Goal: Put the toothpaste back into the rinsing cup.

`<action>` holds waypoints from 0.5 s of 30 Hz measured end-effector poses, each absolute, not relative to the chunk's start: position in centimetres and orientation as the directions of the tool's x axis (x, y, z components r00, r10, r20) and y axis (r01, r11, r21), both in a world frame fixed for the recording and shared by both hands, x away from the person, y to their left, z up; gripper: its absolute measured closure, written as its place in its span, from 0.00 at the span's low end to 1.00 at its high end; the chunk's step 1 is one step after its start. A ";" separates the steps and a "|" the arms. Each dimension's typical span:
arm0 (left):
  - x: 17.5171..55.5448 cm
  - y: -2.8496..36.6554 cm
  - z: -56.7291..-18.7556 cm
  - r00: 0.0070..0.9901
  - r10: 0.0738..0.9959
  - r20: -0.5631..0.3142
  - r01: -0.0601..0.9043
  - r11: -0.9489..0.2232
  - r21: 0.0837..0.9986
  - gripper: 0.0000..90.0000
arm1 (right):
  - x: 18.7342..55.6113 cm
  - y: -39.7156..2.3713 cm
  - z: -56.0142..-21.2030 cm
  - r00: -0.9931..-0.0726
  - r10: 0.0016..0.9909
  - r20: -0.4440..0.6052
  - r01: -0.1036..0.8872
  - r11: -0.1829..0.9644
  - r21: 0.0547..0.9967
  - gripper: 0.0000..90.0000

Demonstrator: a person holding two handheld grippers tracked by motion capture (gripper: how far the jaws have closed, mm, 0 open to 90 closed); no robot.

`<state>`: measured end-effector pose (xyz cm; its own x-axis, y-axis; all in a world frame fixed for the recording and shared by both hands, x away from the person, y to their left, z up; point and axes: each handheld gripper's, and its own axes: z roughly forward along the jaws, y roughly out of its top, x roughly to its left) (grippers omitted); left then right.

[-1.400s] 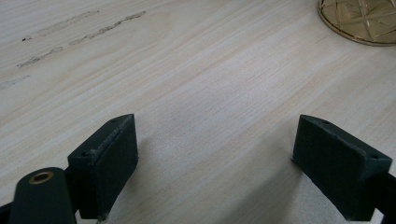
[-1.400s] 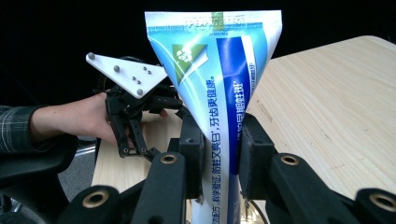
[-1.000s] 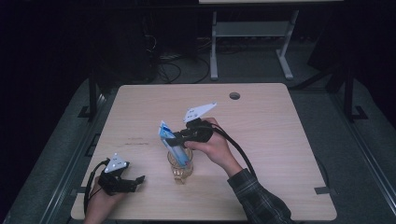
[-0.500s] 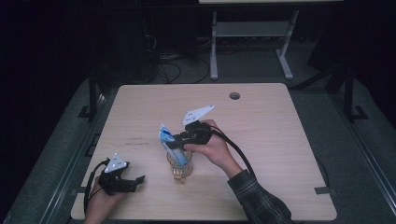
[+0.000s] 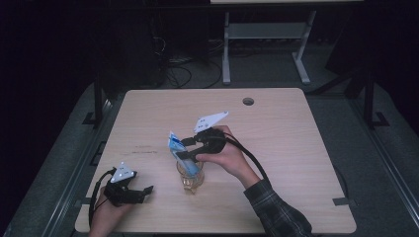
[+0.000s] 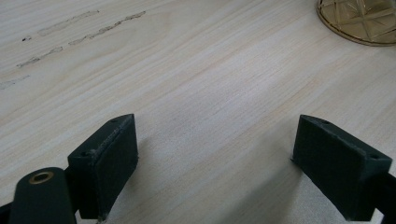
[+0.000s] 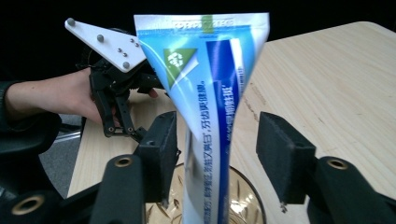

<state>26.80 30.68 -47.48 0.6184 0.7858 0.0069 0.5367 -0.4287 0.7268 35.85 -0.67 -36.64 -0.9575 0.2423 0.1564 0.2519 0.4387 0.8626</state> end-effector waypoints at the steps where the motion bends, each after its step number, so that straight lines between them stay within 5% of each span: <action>1: 26.8 30.7 -47.5 0.618 0.786 0.007 0.537 -0.429 0.727 0.15 | 35.9 -0.8 -36.6 -0.957 0.247 0.154 0.252 0.437 0.863 0.50; 15: 26.8 30.7 -47.5 0.618 0.786 0.007 0.537 -0.429 0.727 0.15 | 36.0 -5.2 -36.1 -0.932 0.341 0.125 0.273 0.429 0.861 0.46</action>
